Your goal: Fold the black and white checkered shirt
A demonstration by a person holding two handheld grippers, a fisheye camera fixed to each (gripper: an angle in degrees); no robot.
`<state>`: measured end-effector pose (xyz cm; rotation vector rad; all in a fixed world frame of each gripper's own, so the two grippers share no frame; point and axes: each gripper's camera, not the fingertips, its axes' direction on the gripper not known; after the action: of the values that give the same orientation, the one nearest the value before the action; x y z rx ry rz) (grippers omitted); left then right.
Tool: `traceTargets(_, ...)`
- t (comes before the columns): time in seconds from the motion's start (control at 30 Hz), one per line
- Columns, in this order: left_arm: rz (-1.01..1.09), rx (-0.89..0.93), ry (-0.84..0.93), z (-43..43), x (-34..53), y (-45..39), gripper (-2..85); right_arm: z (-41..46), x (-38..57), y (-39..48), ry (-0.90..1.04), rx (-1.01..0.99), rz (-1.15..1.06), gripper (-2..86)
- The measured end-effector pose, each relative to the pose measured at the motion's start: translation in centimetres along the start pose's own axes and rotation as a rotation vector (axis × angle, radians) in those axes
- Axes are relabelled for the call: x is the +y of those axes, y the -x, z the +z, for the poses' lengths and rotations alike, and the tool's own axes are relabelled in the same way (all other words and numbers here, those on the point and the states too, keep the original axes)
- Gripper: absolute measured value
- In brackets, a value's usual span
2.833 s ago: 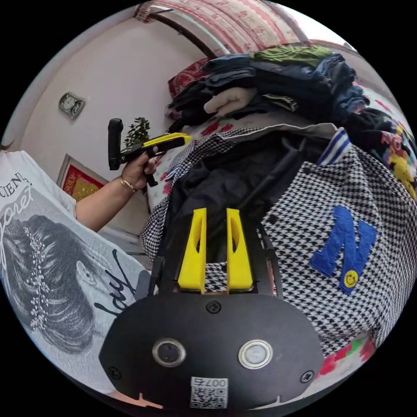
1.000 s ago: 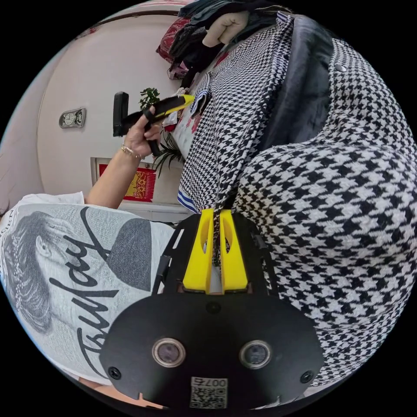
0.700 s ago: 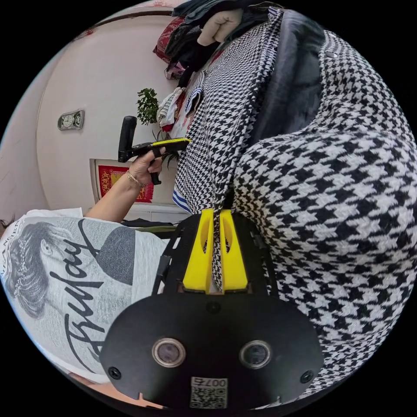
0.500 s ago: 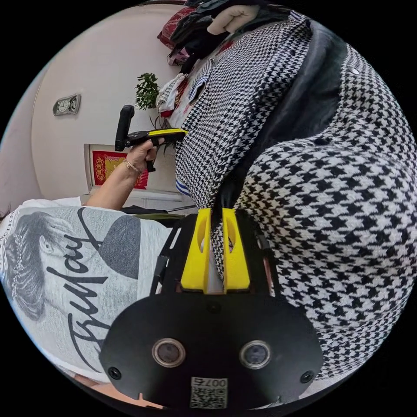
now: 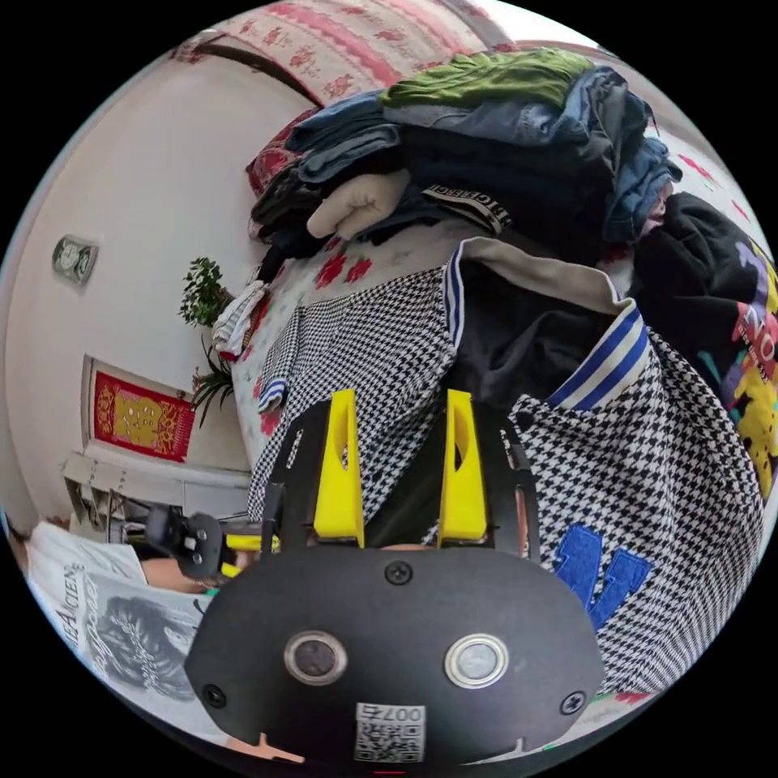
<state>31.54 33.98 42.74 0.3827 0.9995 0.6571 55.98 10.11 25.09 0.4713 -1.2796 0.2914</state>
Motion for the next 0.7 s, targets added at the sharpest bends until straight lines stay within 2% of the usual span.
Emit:
traceTargets(0.03, 0.002, -0.026, 0.030, 1.1, -0.2, 0.0, 10.5, 2.3, -1.4, -0.5, 0.066, 0.032, 0.025, 8.6)
traceTargets(0.1, 0.008, -0.125, 0.009, 1.3, 0.4, 0.5, 4.0, 4.9, -2.6, -0.5, 0.184, 0.069, 0.023, 5.7)
traceTargets(0.17, -0.019, -0.062, -0.004, -0.1, 1.0, 1.6, 2.8, 4.4, -2.8, 1.2, 0.158, 0.064, -0.091, 3.6)
traceTargets(0.23, -0.017, 0.002, -0.088, -2.4, 2.3, 2.3, 2.9, 2.6, -2.2, 3.3, 0.102, 0.072, -0.236, 2.8)
traceTargets(0.33, 0.016, 0.025, -0.160, -4.4, 3.6, 2.2, 5.4, 3.0, -1.5, 2.3, 0.110, 0.129, -0.229, 3.6)
traceTargets(0.47, 0.089, -0.023, 0.017, 2.3, 2.8, 1.3, 8.8, 6.3, -0.5, -0.7, 0.214, 0.180, -0.128, 5.4)
traceTargets(0.5, 0.137, -0.071, -0.100, 1.7, 3.6, 0.9, 8.0, 6.0, 0.1, -0.6, 0.204, 0.178, -0.122, 6.0)
traceTargets(0.6, 0.071, -0.030, -0.035, 0.9, 3.2, 1.8, 7.8, 3.1, 2.4, 1.0, 0.106, 0.220, -0.183, 7.3)
traceTargets(0.7, 0.047, 0.037, -0.091, -1.6, 4.7, 1.5, 6.4, 3.8, 4.7, 1.3, 0.175, 0.345, -0.238, 8.3)
